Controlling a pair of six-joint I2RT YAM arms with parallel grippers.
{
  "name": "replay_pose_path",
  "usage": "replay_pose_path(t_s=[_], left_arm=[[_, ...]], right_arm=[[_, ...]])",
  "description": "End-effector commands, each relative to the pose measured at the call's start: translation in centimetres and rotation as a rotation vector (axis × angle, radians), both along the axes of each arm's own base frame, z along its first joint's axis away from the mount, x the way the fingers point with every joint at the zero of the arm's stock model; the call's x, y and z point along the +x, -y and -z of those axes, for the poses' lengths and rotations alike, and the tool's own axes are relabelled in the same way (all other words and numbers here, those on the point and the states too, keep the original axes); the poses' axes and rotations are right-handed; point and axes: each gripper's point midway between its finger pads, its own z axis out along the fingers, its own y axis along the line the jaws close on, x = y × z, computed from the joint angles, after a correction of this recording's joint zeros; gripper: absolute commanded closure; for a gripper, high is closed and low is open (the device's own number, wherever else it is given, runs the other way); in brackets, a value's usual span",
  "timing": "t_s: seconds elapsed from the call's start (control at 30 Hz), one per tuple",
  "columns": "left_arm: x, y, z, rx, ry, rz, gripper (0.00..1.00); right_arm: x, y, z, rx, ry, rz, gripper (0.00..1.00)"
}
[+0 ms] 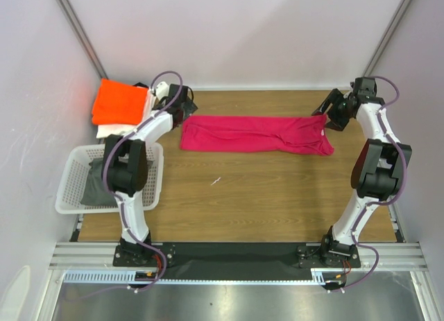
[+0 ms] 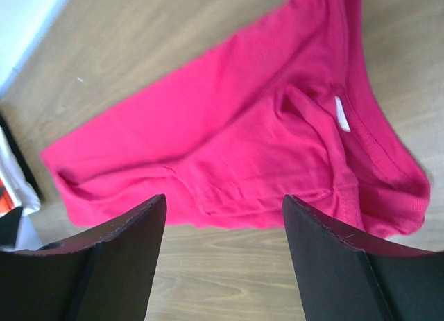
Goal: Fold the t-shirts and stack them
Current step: Fold the tshirt
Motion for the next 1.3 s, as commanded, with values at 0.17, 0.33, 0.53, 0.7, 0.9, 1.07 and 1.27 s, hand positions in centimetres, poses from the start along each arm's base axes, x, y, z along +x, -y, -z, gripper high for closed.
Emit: replay_pose_path(t_s=[0.17, 0.33, 0.53, 0.7, 0.9, 1.07, 1.27], left_arm=[[-5.8, 2.1, 0.2, 0.208, -0.096, 0.255, 0.20], [-7.6, 1.2, 2.0, 0.283, -0.177, 0.284, 0.23], [-8.5, 0.1, 3.6, 0.355, -0.233, 0.308, 0.25], [-9.0, 0.0, 5.4, 0.356, -0.282, 0.317, 0.32], [-9.3, -0.3, 7.1, 0.344, -0.309, 0.311, 0.40], [-9.6, -0.7, 7.6, 0.343, -0.320, 0.298, 0.45], [-10.3, -1.0, 8.7, 0.340, -0.347, 0.285, 0.73]], right_arm=[[-2.0, 0.4, 1.0, -0.033, -0.032, 0.019, 0.26], [-4.0, 2.4, 2.9, -0.059, -0.079, 0.094, 0.27], [-6.1, 4.5, 4.1, -0.116, -0.115, 0.155, 0.28], [-7.3, 5.9, 5.8, -0.100, -0.157, 0.254, 0.29], [-7.3, 6.1, 7.5, -0.086, -0.168, 0.270, 0.34], [-6.9, 6.6, 8.7, -0.097, -0.174, 0.293, 0.40], [-5.3, 7.8, 9.8, -0.118, -0.181, 0.326, 0.47]])
